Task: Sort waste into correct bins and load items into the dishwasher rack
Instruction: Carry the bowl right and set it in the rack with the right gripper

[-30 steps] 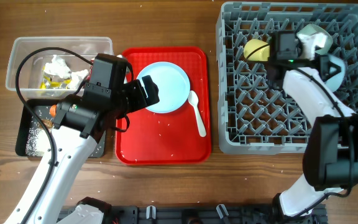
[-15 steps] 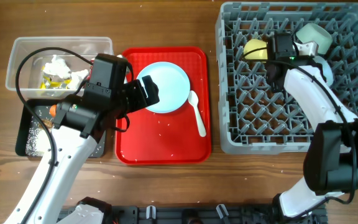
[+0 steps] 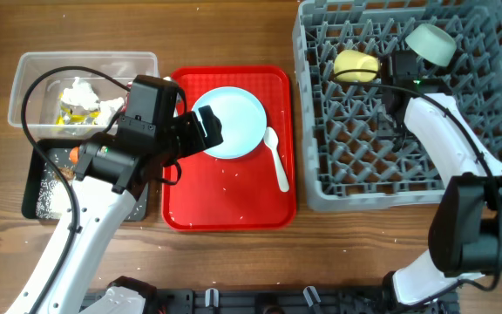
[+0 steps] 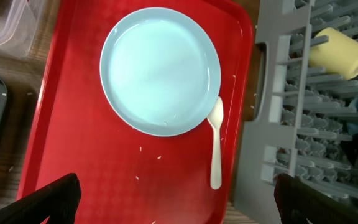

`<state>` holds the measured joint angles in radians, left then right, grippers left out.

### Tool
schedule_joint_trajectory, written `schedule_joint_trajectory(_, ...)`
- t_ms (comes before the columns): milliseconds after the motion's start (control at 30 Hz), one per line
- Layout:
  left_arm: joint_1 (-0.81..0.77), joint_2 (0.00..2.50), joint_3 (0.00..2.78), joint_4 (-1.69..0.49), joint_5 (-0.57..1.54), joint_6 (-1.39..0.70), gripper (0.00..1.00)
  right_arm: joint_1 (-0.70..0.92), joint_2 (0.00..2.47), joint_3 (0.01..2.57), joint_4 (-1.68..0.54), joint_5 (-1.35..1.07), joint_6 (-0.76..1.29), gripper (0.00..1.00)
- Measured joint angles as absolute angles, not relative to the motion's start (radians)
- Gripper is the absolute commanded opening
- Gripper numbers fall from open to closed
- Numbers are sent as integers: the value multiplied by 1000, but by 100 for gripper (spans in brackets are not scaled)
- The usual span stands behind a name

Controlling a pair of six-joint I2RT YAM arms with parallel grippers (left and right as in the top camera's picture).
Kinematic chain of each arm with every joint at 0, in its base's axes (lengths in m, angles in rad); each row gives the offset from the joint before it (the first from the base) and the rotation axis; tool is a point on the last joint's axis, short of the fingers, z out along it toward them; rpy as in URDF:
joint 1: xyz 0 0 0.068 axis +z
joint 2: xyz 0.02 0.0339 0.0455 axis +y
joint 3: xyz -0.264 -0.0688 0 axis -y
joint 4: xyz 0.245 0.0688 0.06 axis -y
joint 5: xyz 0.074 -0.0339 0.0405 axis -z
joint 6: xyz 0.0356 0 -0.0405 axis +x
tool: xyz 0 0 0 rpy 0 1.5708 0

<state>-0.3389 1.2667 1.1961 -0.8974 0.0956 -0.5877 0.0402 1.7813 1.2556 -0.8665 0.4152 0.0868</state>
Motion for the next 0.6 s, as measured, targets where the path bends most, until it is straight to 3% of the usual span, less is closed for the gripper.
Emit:
schedule_joint_trajectory(33,-339,1267,1196,-898,95,-588,100,41,1769,1256,-869,359,86,65)
schedule_joint_trajectory(167,-339,1267,1196,-898,94,-588,100,54,1674,1258,-928,214,79,87)
schedule_joint_trajectory(233,-339,1267,1196,-898,94,-588,100,68,1597,1280,-942,166,82,90)
schedule_joint_trajectory(333,-339,1267,1196,-897,94,-588,100,62,1496,1302,-927,136,80,72)
schedule_joint_trajectory(433,-339,1267,1196,-897,94,-588,100,5,1437,1308,-904,123,78,27)
schedule_joint_trajectory(467,-339,1267,1196,-898,94,-588,100,-14,1437,1308,-897,116,82,18)
schedule_joint_trajectory(500,-339,1267,1196,-898,94,-588,100,-40,1440,1308,-891,102,81,13)
schedule_joint_trajectory(600,-339,1267,1196,-898,94,-588,100,-126,1451,1308,-852,32,83,8)
